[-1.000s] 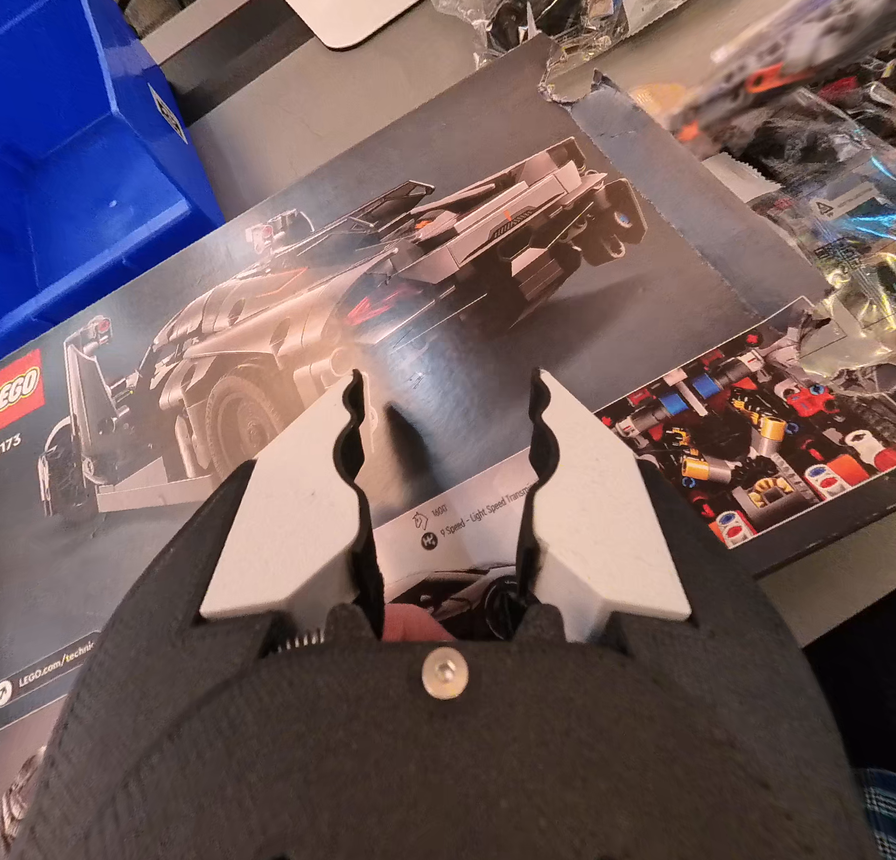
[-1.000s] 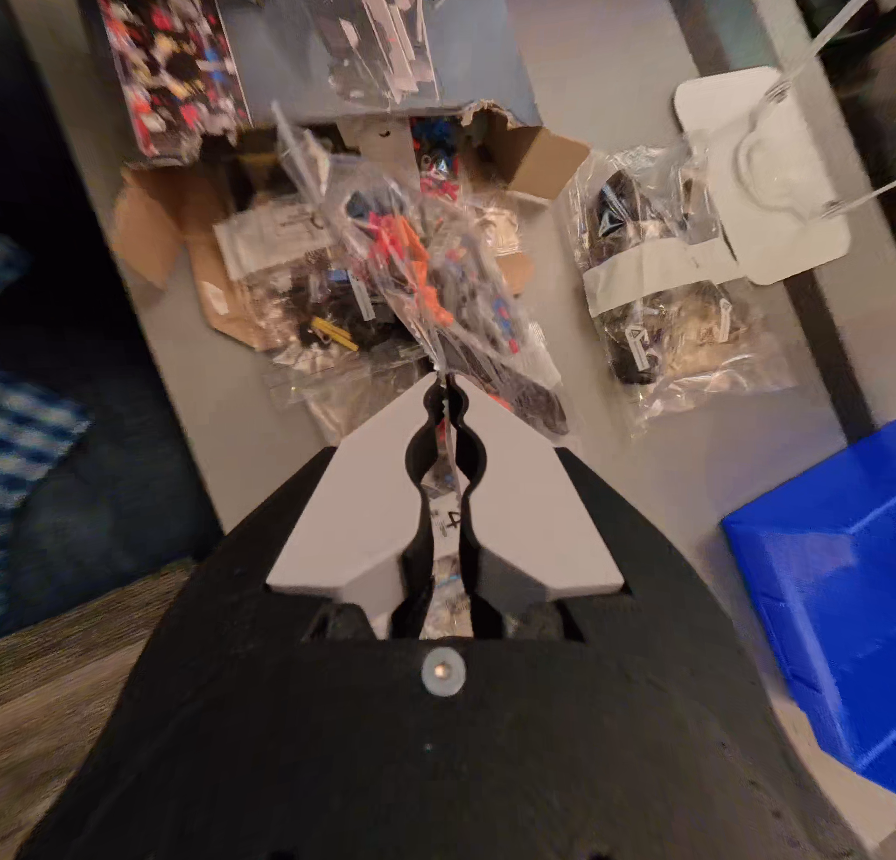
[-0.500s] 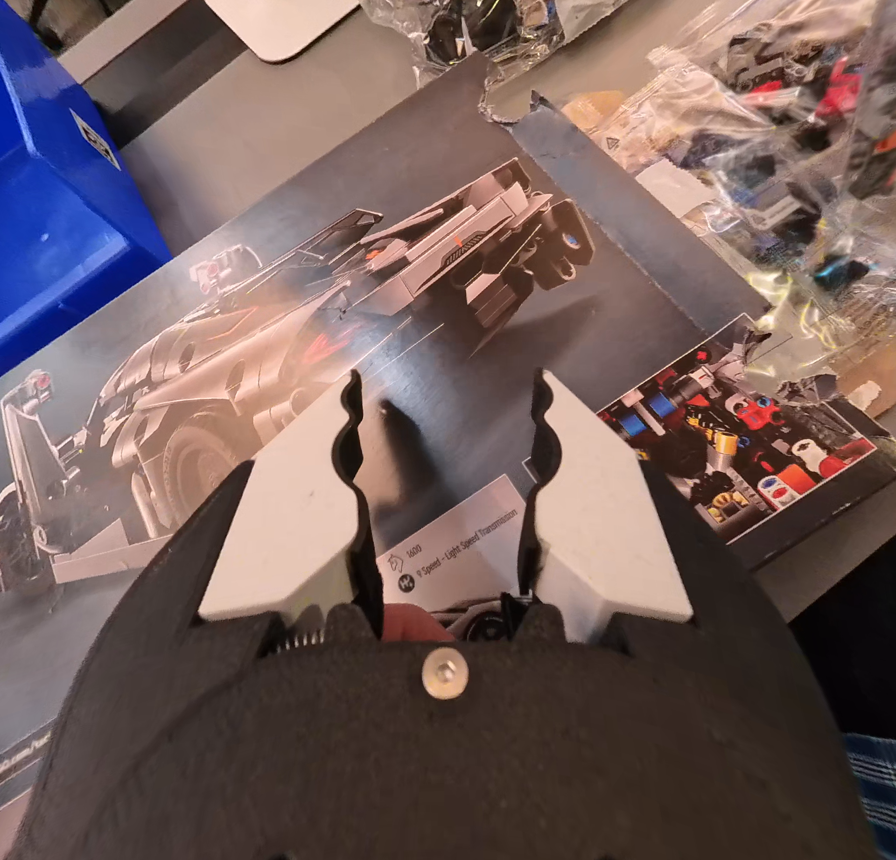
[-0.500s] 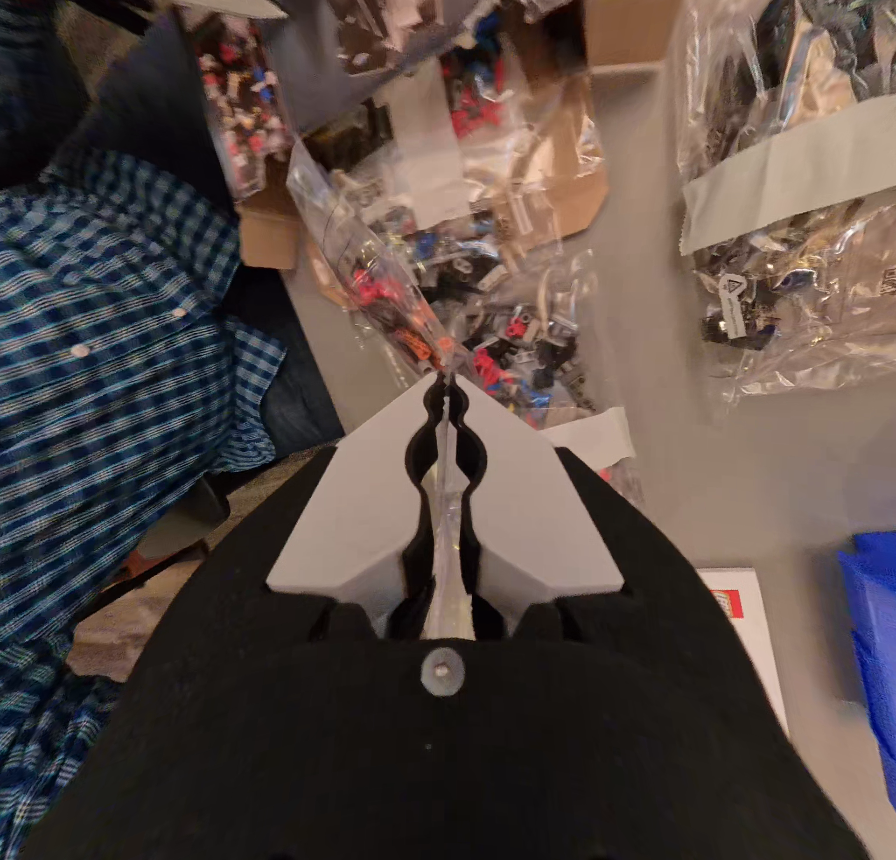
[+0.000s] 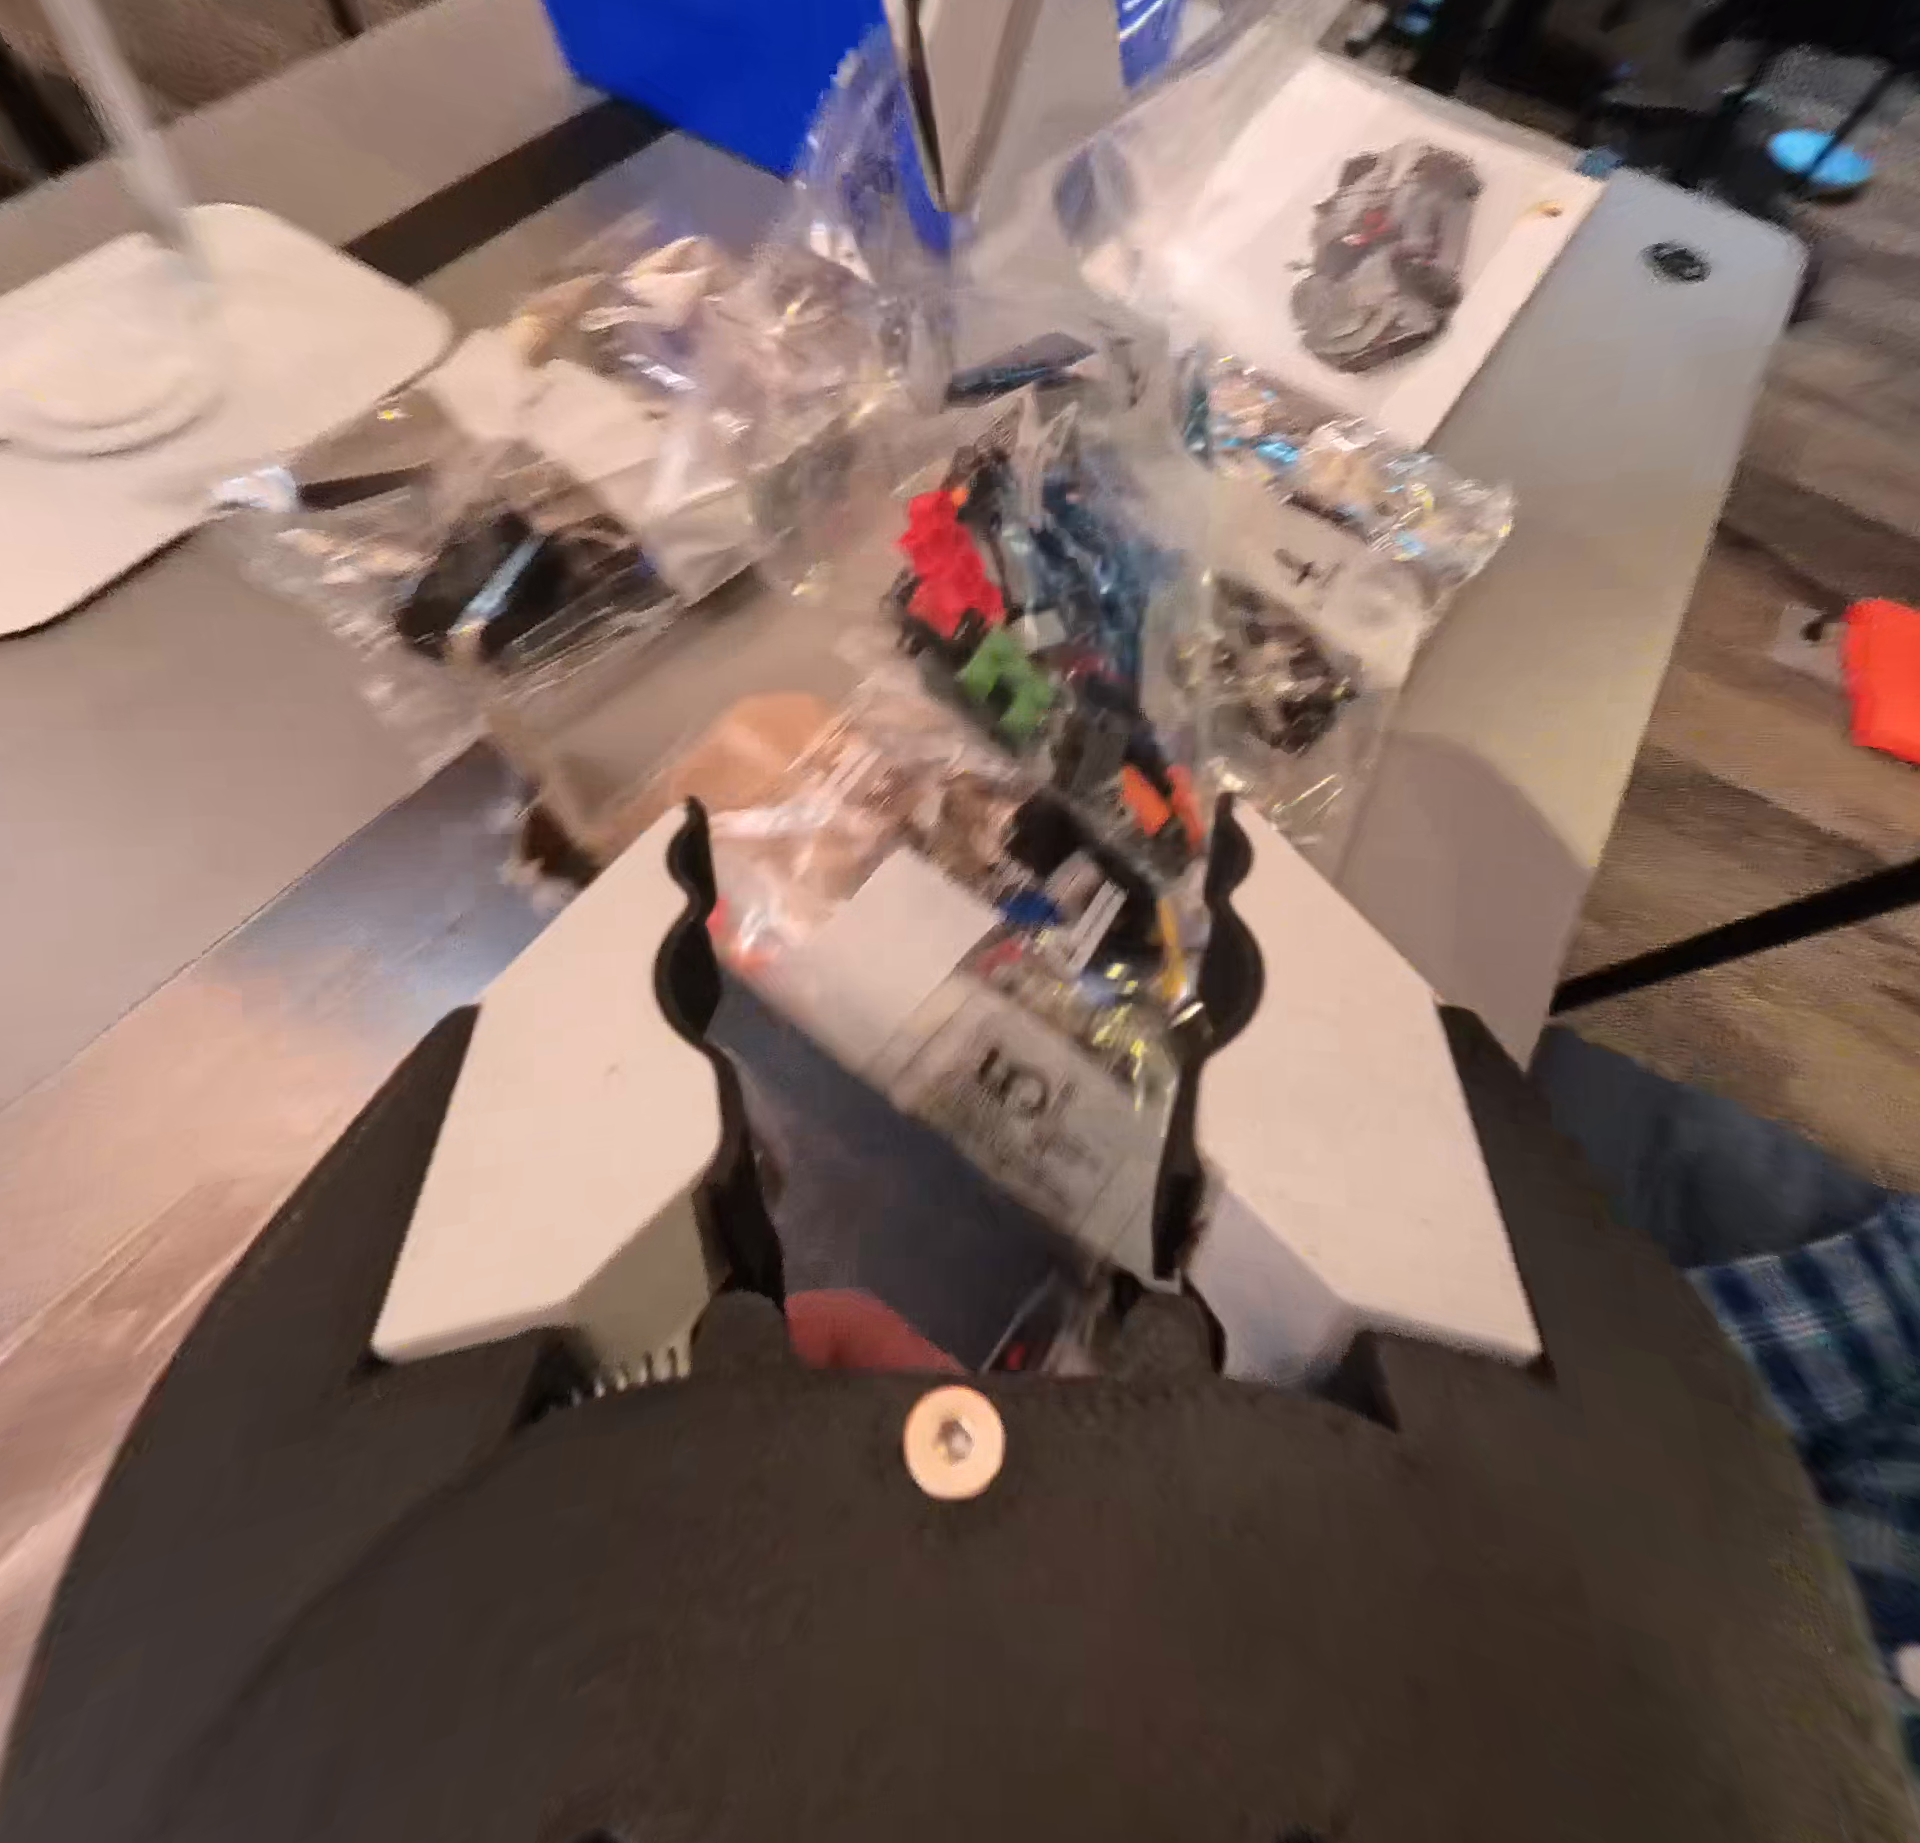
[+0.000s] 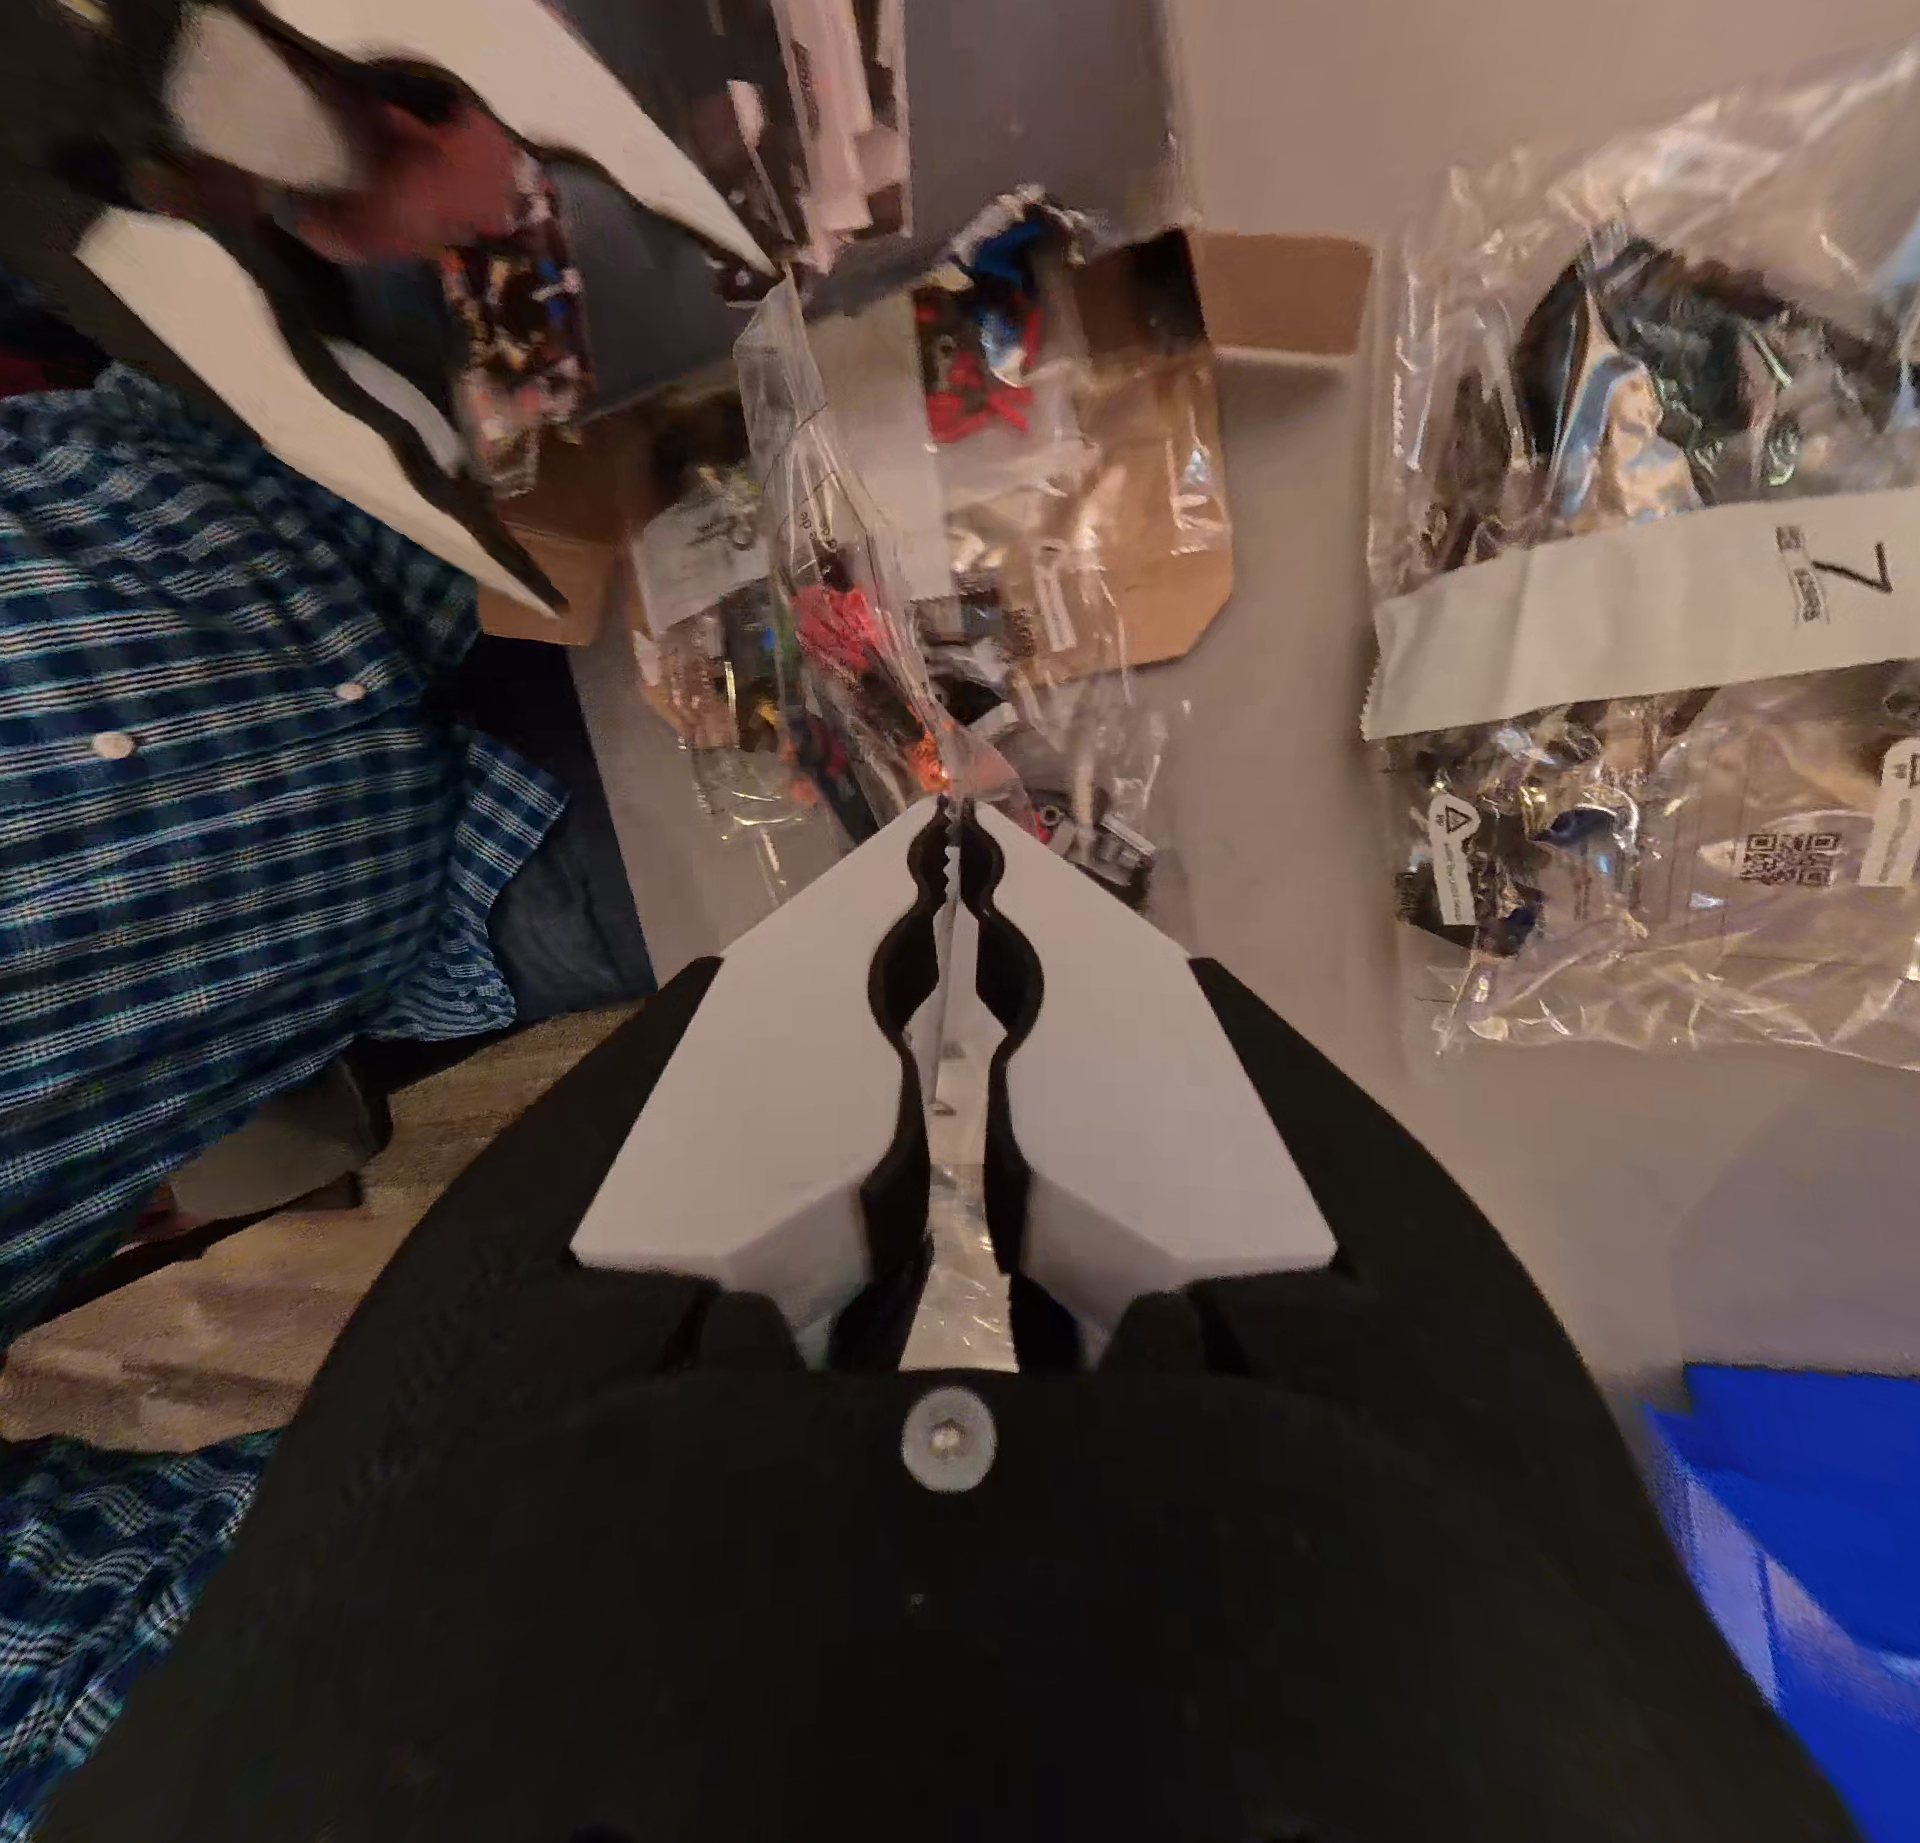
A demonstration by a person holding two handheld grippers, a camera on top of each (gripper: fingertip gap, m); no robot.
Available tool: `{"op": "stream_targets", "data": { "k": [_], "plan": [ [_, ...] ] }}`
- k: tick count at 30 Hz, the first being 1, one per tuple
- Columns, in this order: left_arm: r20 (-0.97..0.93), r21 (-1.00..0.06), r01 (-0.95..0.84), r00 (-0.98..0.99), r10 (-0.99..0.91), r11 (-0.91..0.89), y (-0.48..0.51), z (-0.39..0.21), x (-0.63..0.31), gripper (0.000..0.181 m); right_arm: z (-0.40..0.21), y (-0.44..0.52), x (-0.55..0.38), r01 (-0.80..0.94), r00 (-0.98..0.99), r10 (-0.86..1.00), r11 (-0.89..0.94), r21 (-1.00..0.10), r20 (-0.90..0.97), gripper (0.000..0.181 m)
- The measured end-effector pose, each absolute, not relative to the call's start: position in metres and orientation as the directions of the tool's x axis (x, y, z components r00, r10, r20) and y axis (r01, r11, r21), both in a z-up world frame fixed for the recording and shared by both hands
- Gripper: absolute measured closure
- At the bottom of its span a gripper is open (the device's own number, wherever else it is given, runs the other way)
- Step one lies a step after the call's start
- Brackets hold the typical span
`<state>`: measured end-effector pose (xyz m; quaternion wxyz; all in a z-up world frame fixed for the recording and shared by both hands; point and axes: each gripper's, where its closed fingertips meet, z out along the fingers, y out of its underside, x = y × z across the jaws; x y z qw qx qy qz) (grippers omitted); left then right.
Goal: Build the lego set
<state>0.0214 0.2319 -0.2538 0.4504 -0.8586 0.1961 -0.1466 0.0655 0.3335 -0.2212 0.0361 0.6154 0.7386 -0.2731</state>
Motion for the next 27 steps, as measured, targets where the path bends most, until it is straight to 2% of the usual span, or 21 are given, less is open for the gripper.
{"op": "stream_targets", "data": {
  "k": [5,6,7,8,9,15,19,20,21,22,24,27],
  "plan": [
    [0.179,-0.798,-0.194,0.827,-0.532,-0.571,0.263,-0.270,0.073,0.096,-0.180,0.314,0.075,0.865,-0.309,0.873,0.093,-0.493,-0.378,0.181],
    [0.196,-0.801,-0.171,0.831,-0.521,-0.574,0.269,-0.271,0.075,0.110,-0.172,0.310,0.078,0.850,-0.327,0.867,0.095,-0.518,-0.376,0.181],
    [0.217,-0.813,-0.140,0.828,-0.517,-0.565,0.274,-0.269,0.078,0.137,-0.165,0.306,0.080,0.837,-0.338,0.864,0.095,-0.540,-0.372,0.181],
    [0.236,-0.831,-0.112,0.816,-0.528,-0.545,0.278,-0.264,0.081,0.155,-0.160,0.305,0.082,0.825,-0.343,0.865,0.091,-0.558,-0.366,0.181],
    [0.231,-0.843,-0.104,0.816,-0.531,-0.528,0.283,-0.260,0.081,0.160,-0.155,0.304,0.084,0.816,-0.344,0.867,0.086,-0.572,-0.361,0.181],
    [0.056,-0.812,-0.348,0.752,-0.656,-0.468,0.285,-0.226,0.072,0.164,-0.126,0.308,0.099,0.720,-0.301,0.891,-0.020,-0.694,-0.339,0.181],
    [-0.053,-0.704,-0.569,0.639,-0.768,-0.425,0.285,-0.198,0.064,0.165,-0.108,0.307,0.115,0.609,-0.241,0.925,-0.092,-0.788,-0.294,0.181],
    [-0.085,-0.661,-0.627,0.608,-0.789,-0.412,0.285,-0.193,0.062,0.165,-0.111,0.315,0.120,0.608,-0.176,0.956,-0.081,-0.790,-0.233,0.165],
    [-0.113,-0.621,-0.676,0.577,-0.809,-0.395,0.285,-0.188,0.061,0.165,-0.118,0.326,0.126,0.635,-0.093,0.987,-0.044,-0.772,-0.132,0.119],
    [-0.128,-0.584,-0.714,0.551,-0.825,-0.386,0.285,-0.183,0.062,0.165,-0.117,0.325,0.131,0.638,-0.085,0.995,0.008,-0.770,-0.060,0.102],
    [-0.151,-0.512,-0.781,0.491,-0.858,-0.357,0.284,-0.176,0.065,0.165,-0.106,0.307,0.130,0.599,-0.134,0.990,0.120,-0.791,0.048,0.102],
    [-0.198,-0.371,-0.874,0.403,-0.893,-0.312,0.283,-0.179,0.066,0.166,-0.097,0.288,0.118,0.608,-0.186,0.960,0.280,-0.743,0.210,0.103]
  ]
}}
